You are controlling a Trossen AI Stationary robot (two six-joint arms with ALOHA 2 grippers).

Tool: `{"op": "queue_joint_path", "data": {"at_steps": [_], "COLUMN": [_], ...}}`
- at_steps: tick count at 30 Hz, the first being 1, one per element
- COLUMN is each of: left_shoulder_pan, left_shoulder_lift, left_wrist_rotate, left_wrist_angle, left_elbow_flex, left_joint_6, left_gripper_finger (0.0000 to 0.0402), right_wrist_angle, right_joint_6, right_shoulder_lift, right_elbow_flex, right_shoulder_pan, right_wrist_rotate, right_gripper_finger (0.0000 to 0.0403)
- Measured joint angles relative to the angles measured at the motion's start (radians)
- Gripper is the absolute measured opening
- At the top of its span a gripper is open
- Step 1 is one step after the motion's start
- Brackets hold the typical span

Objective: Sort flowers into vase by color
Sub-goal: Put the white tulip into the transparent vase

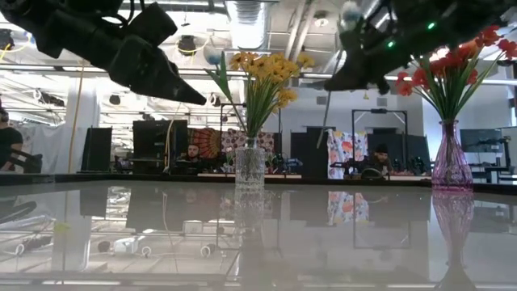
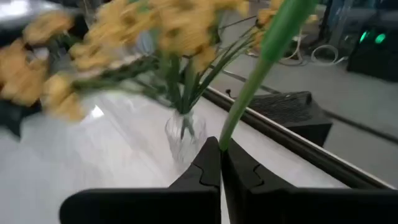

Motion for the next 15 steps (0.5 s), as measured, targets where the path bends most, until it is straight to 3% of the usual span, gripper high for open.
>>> {"op": "queue_joint_path", "data": {"at_steps": [5,8,15], "left_shoulder_pan": [0.003,0.023,0.129], "left_shoulder_lift": [0.0,0.0,0.0], "left_wrist_rotate": [0.009,-0.043,-0.065], "left_wrist_angle": [0.057,0.039,0.012], "left_elbow_flex": [0.002,0.002,-0.002], "left_joint_6": [0.007,0.019,0.011], "left_gripper_finger": [0.0171,0.0171,0.0171], "right_wrist_angle": [0.145,0.24,0.257], "right_joint_6": [0.013,0.025,-0.007], "right_shoulder_lift": [0.1,0.178,0.373], "right_elbow_flex": [0.001,0.027,0.198], "right_shoulder_pan": [-0.187,-0.266,-0.299], "right_wrist_rotate": [-0.174,-0.277,-0.406], "right_gripper_finger": [0.0023,0.0023,0.0023]}}
